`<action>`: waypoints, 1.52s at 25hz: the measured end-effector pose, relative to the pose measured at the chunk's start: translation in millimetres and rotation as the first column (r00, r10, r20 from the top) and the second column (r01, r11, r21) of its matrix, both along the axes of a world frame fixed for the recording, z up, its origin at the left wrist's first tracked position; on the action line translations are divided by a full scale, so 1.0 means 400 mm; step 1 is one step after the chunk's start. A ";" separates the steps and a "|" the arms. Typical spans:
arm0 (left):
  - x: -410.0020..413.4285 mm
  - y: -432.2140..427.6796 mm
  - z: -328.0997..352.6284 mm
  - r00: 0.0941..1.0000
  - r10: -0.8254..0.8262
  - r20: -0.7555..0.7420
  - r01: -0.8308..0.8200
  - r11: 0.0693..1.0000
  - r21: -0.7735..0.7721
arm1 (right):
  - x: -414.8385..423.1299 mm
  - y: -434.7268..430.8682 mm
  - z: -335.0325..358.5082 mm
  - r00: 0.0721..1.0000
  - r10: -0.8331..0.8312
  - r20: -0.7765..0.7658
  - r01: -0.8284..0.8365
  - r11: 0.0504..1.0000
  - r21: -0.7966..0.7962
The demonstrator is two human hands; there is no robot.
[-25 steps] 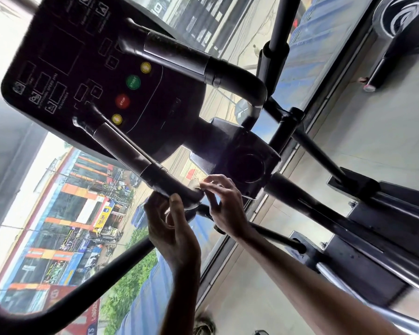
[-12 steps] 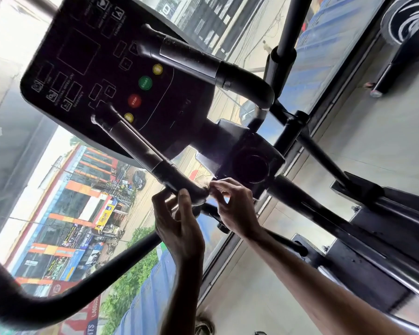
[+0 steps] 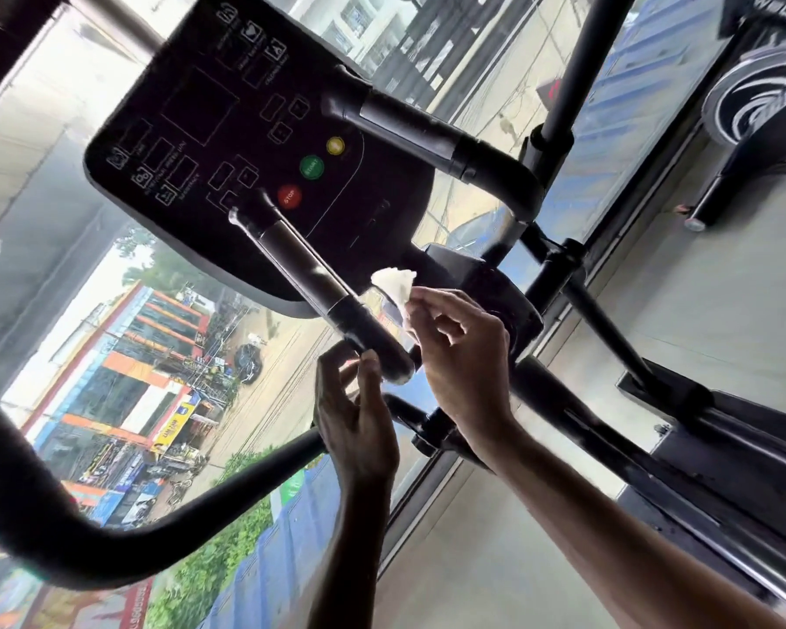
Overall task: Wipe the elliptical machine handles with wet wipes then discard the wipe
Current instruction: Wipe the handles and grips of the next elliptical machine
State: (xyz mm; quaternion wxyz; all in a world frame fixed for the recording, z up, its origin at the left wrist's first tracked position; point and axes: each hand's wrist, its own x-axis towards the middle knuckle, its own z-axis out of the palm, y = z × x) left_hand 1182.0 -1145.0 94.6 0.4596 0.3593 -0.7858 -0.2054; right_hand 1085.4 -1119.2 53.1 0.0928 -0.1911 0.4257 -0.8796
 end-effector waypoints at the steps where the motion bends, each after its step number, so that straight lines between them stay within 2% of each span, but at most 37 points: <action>1: 0.001 -0.001 0.009 1.000 -0.006 -0.017 0.006 1.000 0.011 | 0.003 0.003 -0.018 1.000 0.025 0.008 -0.025 0.999 0.043; 3: -0.001 -0.006 0.020 0.999 -0.009 -0.053 0.010 1.000 0.021 | 0.017 0.008 -0.031 0.995 0.102 0.009 -0.102 0.989 0.103; 8: -0.015 -0.016 0.041 0.987 -0.075 -0.142 0.079 0.996 0.028 | 0.003 -0.028 0.054 0.994 0.104 0.015 -0.105 0.991 0.086; 13: -0.017 -0.052 0.037 0.976 -0.116 -0.185 0.130 0.990 0.064 | 0.000 0.000 0.002 0.986 0.141 -0.093 -0.139 0.990 0.033; 18: -0.013 -0.059 0.044 0.961 -0.144 -0.238 0.166 0.983 0.077 | -0.027 -0.072 0.134 0.992 0.100 -0.079 -0.100 0.995 0.000; 23: -0.016 -0.069 0.068 0.951 -0.158 -0.264 0.186 0.979 0.085 | -0.050 -0.036 0.110 0.980 0.168 -0.108 -0.157 0.983 0.098; 25: -0.021 -0.074 0.068 0.946 -0.164 -0.280 0.197 0.976 0.090 | -0.052 -0.046 0.134 0.980 0.150 -0.131 -0.131 0.981 0.143; 29: -0.026 -0.077 0.060 0.929 -0.174 -0.326 0.223 0.968 0.117 | -0.102 -0.133 0.254 0.961 0.051 -0.273 -0.022 0.994 0.108; 34: -0.023 -0.065 0.057 0.897 -0.230 -0.378 0.310 0.936 0.166 | -0.123 -0.151 0.242 0.947 0.219 -0.236 -0.186 0.970 0.153; 36: -0.021 -0.062 0.057 0.882 -0.246 -0.402 0.339 0.924 0.177 | -0.122 -0.149 0.250 0.949 0.207 -0.237 -0.167 0.970 0.179; 38: -0.024 -0.060 0.057 0.876 -0.245 -0.415 0.346 0.919 0.190 | -0.137 -0.164 0.283 0.944 0.136 -0.302 -0.089 0.982 0.165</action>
